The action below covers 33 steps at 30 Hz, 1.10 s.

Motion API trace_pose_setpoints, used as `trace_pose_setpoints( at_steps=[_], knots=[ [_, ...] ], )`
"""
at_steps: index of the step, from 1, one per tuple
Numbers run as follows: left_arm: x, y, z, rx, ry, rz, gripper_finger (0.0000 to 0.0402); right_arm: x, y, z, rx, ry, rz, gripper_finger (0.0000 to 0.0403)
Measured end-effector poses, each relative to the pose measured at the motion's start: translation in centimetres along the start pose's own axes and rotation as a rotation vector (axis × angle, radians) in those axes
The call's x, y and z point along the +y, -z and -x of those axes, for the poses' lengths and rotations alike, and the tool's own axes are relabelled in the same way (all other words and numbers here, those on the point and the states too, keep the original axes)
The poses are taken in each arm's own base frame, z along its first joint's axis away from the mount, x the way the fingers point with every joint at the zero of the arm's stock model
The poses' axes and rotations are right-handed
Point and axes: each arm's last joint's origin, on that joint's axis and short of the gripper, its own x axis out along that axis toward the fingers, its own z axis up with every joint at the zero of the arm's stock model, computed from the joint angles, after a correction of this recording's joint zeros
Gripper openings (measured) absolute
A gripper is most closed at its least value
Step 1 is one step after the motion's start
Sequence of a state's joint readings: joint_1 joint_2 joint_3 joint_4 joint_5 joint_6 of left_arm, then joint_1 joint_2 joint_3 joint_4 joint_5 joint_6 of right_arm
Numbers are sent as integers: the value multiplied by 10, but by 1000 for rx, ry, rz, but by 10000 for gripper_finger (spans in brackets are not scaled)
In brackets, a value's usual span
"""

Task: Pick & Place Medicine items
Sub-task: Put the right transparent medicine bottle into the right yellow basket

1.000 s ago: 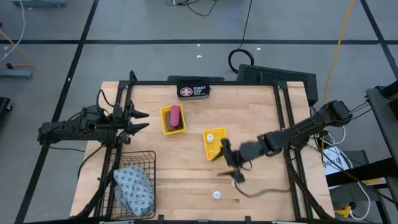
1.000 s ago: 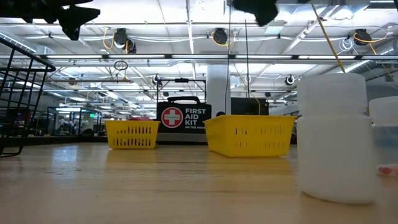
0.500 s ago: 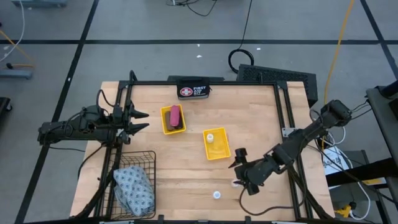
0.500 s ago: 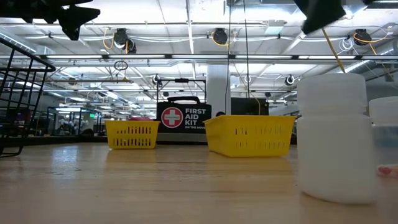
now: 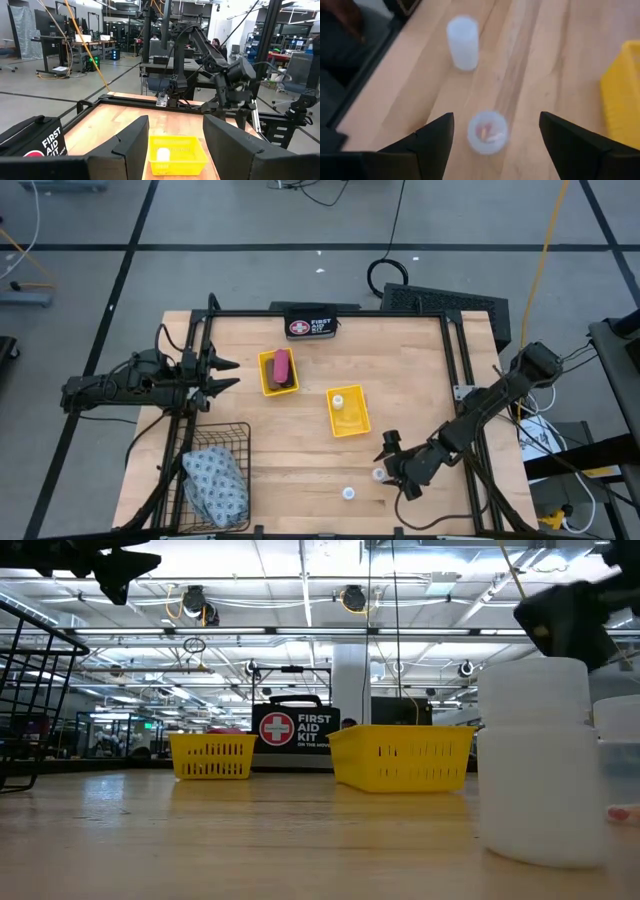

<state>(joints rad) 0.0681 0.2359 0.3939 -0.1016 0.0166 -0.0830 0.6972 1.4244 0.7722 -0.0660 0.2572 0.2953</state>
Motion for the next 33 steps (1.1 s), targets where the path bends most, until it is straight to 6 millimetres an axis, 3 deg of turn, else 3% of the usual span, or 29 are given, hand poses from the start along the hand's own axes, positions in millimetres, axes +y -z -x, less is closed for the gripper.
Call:
trace_pose_setpoints(
  at_steps=[7,19,33],
  knots=[
    [0,0,0,0,0,0,198,5,15,-23,85,-33,21,270],
    [0,0,0,0,0,0,198,4,13,-24,72,-32,37,249],
    [0,0,0,0,0,0,198,0,12,-25,69,-20,46,150]
  ],
)
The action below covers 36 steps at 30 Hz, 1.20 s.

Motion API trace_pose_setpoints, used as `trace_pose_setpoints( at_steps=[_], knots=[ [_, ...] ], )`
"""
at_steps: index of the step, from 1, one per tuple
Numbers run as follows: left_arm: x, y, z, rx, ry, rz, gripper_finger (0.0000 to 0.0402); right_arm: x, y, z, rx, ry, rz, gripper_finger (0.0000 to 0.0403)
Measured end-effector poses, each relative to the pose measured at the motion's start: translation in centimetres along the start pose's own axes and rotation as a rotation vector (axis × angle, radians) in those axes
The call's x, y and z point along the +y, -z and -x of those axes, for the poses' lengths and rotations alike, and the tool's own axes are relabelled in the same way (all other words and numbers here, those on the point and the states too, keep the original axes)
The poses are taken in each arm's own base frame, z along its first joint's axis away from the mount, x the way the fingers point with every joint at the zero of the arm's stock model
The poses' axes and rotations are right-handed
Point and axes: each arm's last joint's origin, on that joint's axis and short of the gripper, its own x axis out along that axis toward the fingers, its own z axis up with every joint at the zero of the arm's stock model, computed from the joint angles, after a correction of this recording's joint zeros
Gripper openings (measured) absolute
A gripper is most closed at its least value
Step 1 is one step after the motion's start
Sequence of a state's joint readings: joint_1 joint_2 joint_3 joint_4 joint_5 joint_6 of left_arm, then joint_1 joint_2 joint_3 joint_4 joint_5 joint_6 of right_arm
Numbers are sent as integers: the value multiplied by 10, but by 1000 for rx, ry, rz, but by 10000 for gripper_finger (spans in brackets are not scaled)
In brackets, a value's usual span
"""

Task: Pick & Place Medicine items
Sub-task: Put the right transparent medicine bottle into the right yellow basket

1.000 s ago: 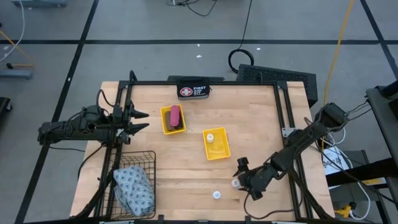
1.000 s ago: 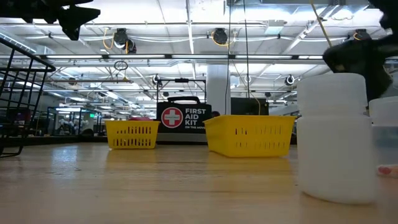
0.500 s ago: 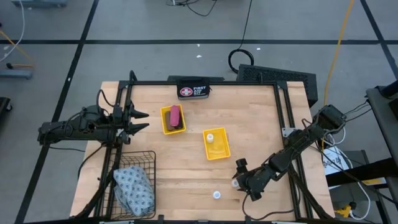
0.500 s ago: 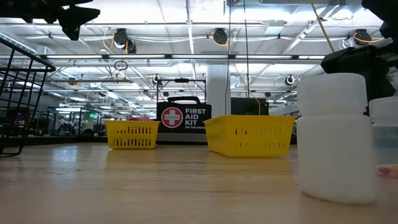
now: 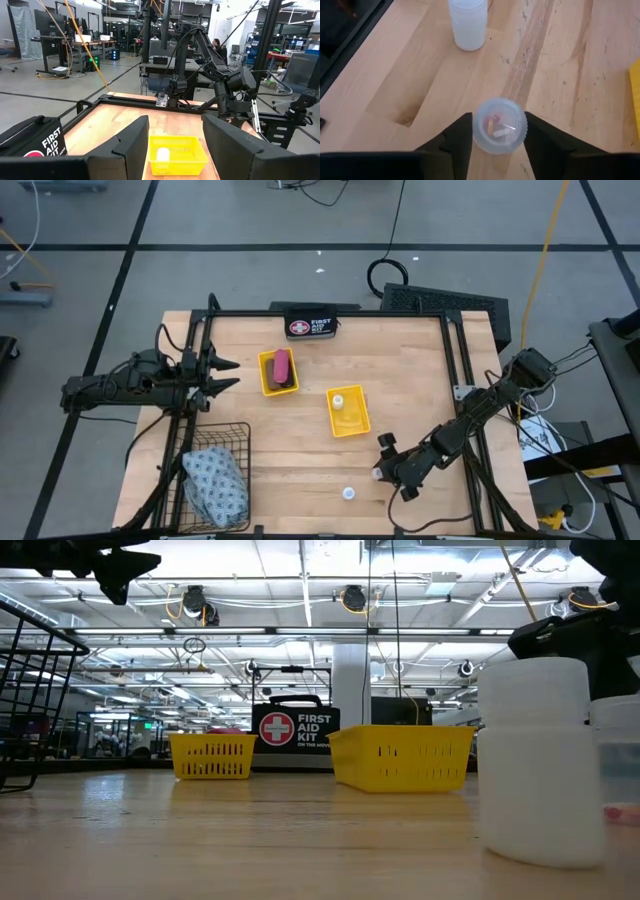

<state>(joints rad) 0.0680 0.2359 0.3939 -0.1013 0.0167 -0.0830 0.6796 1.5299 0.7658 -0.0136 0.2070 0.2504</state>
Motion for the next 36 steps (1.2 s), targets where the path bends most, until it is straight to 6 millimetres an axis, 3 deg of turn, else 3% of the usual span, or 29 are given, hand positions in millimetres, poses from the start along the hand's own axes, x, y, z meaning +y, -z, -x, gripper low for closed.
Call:
trace_pose_setpoints(
  at_steps=[5,11,18,24,28,36],
  knots=[
    [0,0,0,0,0,0,198,-3,-3,0,-17,3,5,129],
    [0,0,0,0,0,0,198,-20,-18,15,-116,25,-45,150],
    [0,0,0,0,0,0,198,-56,-41,50,-290,88,-149,135],
    [0,0,0,0,0,0,198,-91,-48,74,-379,190,-201,137],
    [0,0,0,0,0,0,198,-113,-45,75,-348,267,-192,143],
    [0,0,0,0,0,0,198,-152,-31,56,-221,312,-224,136]
  ],
)
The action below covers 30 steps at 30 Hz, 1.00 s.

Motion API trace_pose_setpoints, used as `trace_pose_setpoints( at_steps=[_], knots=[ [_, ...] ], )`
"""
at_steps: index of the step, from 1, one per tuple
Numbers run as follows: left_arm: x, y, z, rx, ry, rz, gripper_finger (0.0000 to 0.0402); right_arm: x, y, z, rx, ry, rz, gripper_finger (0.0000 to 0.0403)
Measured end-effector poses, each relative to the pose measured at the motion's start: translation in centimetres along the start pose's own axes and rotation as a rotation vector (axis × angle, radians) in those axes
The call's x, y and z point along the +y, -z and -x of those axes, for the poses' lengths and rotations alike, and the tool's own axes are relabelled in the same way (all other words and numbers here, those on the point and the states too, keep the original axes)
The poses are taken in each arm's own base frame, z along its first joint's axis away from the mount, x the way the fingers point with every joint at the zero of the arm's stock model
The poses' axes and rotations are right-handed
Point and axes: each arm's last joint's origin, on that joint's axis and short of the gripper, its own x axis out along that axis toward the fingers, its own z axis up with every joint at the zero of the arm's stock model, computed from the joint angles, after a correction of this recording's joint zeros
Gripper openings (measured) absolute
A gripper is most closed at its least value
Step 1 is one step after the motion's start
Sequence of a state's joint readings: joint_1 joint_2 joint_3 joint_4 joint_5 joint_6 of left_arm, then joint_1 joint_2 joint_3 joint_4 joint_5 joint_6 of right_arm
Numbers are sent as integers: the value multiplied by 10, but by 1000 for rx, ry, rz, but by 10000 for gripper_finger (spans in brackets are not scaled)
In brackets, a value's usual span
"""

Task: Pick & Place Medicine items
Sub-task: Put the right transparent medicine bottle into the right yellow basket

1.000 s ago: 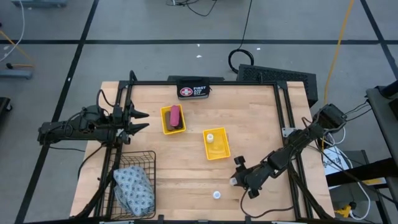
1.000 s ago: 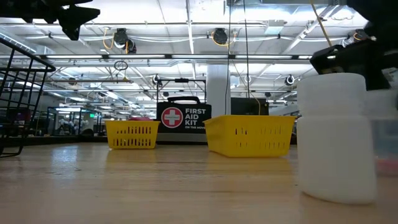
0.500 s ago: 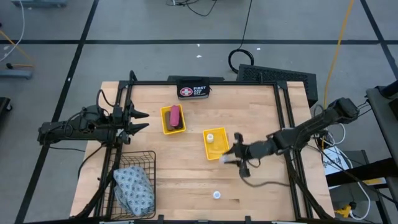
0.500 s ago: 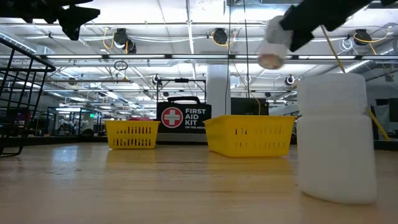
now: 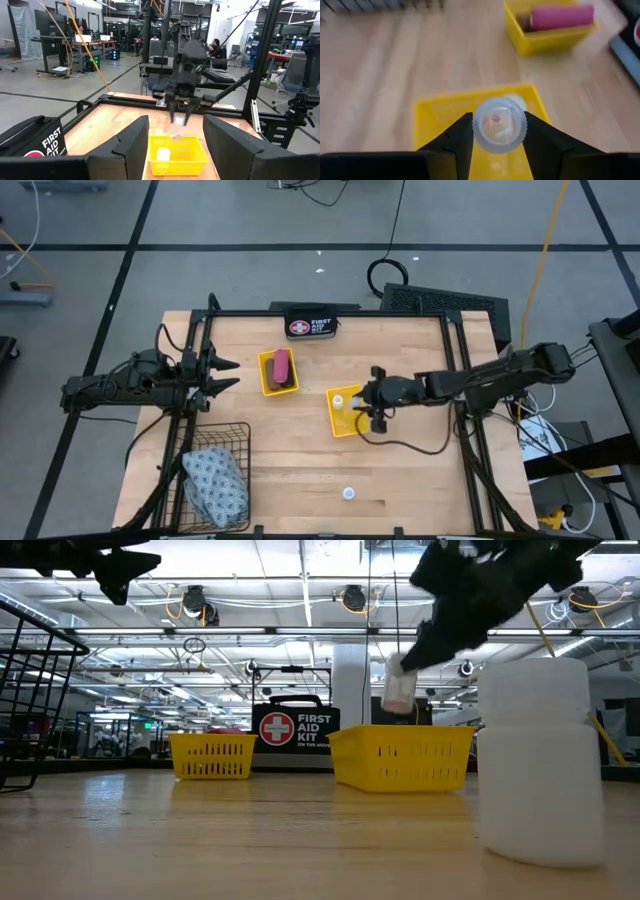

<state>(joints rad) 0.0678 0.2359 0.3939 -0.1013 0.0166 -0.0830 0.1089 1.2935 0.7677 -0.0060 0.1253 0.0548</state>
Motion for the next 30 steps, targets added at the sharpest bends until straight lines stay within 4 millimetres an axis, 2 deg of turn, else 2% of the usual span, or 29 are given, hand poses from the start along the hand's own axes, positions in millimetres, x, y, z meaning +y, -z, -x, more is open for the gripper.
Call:
trace_pose_setpoints(
  at_steps=[5,13,22,30],
  knots=[
    [0,0,0,0,0,0,198,-11,10,-15,80,35,40,138],
    [0,0,0,0,0,0,198,-21,18,-30,121,20,32,136],
    [0,0,0,1,0,0,198,-21,29,-48,170,-4,54,136],
    [0,0,0,1,0,0,198,-21,29,-48,176,-2,57,139]
  ],
)
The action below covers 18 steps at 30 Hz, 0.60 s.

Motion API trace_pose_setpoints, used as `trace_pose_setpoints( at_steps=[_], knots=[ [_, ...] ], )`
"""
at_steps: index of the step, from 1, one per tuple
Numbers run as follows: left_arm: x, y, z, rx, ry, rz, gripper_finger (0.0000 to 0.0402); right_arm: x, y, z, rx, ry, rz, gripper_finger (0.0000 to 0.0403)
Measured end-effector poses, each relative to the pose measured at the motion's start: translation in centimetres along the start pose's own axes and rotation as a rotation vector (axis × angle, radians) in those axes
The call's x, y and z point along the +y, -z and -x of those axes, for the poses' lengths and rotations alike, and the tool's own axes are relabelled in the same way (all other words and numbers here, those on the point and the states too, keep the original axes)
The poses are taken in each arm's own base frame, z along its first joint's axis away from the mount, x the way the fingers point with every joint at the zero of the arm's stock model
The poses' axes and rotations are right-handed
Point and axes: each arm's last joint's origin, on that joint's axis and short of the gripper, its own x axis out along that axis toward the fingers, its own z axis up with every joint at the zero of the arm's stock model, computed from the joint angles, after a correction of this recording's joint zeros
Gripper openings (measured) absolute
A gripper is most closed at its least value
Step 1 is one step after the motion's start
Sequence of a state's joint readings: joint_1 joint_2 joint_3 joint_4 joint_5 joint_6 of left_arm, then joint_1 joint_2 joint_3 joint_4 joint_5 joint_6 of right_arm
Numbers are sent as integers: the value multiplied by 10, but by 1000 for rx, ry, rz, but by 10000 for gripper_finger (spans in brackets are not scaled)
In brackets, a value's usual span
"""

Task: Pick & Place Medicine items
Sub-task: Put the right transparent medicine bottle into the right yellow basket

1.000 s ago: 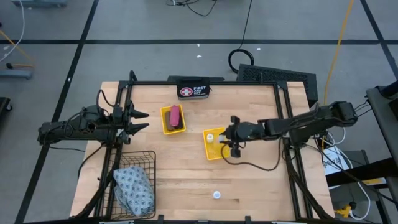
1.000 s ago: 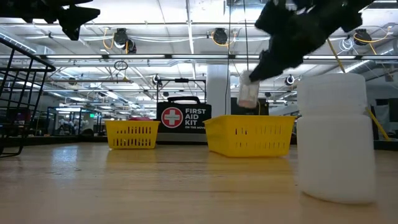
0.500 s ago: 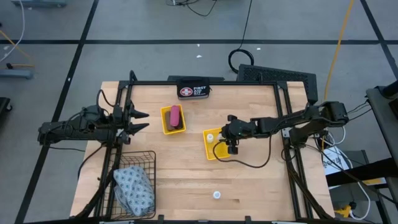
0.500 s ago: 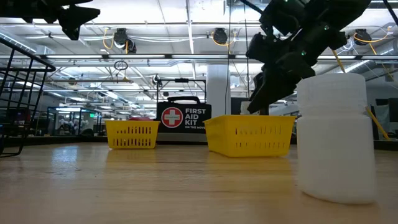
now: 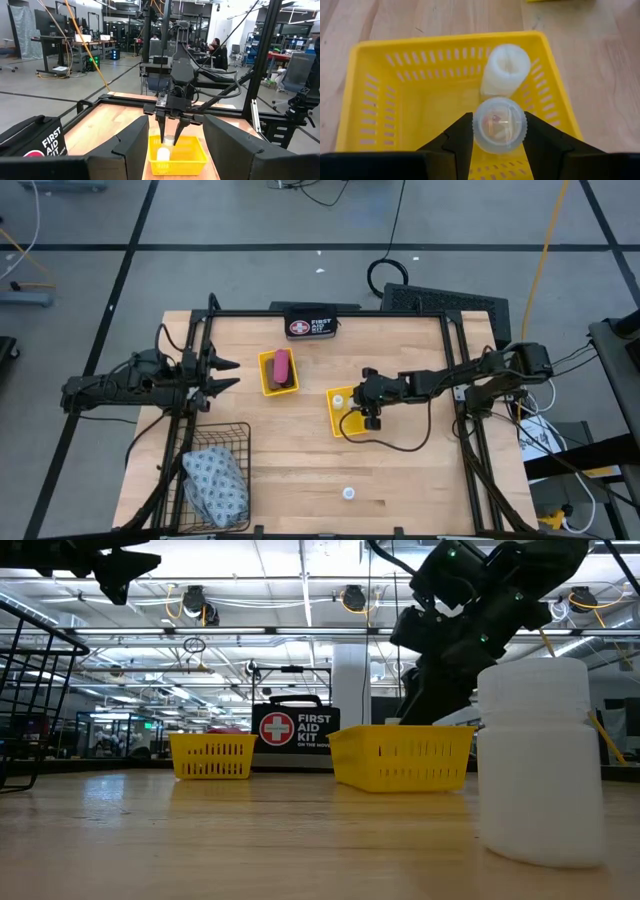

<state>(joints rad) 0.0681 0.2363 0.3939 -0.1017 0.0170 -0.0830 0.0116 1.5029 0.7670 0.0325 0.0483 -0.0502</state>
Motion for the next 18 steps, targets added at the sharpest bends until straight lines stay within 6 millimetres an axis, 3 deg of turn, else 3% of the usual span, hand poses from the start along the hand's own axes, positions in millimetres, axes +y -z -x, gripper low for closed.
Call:
trace_pose_setpoints(
  at_steps=[18],
  knots=[
    [0,0,0,0,0,0,198,0,5,-8,30,0,12,141]
  ],
)
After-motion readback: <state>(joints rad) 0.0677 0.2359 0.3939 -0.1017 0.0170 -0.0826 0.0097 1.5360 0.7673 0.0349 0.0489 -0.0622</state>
